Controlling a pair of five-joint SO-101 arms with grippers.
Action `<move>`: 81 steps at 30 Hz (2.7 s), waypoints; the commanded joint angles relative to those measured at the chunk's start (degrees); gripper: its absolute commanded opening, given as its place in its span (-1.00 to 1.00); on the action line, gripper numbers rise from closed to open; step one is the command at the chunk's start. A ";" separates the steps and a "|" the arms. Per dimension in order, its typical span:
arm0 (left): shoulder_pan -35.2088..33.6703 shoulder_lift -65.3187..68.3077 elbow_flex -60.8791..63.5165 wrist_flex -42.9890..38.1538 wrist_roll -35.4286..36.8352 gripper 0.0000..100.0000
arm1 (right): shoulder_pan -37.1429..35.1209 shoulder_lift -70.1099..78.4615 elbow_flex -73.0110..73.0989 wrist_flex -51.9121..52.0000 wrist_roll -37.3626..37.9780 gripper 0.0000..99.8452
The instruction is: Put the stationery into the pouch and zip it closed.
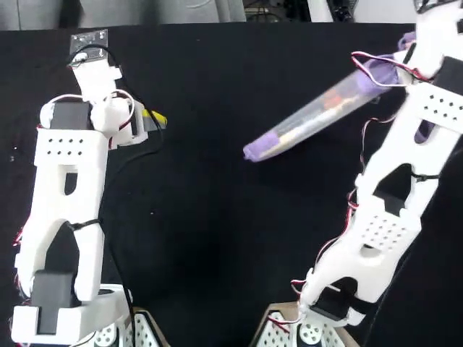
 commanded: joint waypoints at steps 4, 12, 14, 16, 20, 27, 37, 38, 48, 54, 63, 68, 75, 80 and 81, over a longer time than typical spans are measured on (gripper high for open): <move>0.92 -1.85 -0.22 -1.58 0.09 -0.33 | -0.35 1.19 0.48 -0.62 0.62 -0.98; 0.92 -2.02 -0.22 -1.58 0.09 -0.33 | -7.91 1.10 -0.66 -2.46 0.44 -0.98; 0.92 -2.11 -0.22 -1.58 0.09 -0.33 | -10.81 1.27 -2.24 -1.67 -0.53 -0.98; 0.92 -2.11 -0.22 -1.58 0.09 -0.33 | -13.80 1.36 -3.74 -0.88 -2.81 -0.98; 0.92 -2.02 -0.22 -1.58 0.09 -0.33 | -19.78 1.45 -5.67 -1.23 -5.45 -0.98; 0.92 -1.93 -0.22 -1.58 0.00 -0.33 | -26.37 1.63 -5.93 -5.98 -6.51 -0.98; 0.92 -1.67 -0.22 -1.67 0.00 -0.33 | -21.01 9.27 -6.37 -13.63 -7.65 -0.98; 0.92 -1.67 -0.22 -1.76 0.00 -0.33 | -19.87 10.07 -6.37 -14.07 -7.65 -0.98; 1.01 -1.67 -0.22 -1.85 0.00 -0.33 | -6.51 14.99 -6.37 -15.56 -0.97 -0.98; 1.01 -1.67 -0.22 -1.85 0.00 -0.33 | 2.73 16.57 -6.37 -15.56 4.04 -0.98; 1.10 -1.67 -0.22 -1.85 0.18 -0.33 | 12.48 16.48 -16.48 -14.51 6.15 -0.98; 1.10 -1.67 -0.22 -1.67 0.18 -0.33 | 12.48 16.40 -26.24 -6.95 6.15 -0.98; 1.10 -1.67 -0.22 -1.58 0.26 -0.33 | 12.84 9.63 -26.42 -0.70 6.68 -0.98; 1.10 -1.76 -0.22 -1.58 0.26 -0.33 | 11.25 3.74 -26.24 0.09 6.15 -0.98; 1.10 -1.85 -0.22 -1.58 0.26 -0.33 | 10.64 2.68 -26.24 0.09 6.15 -0.98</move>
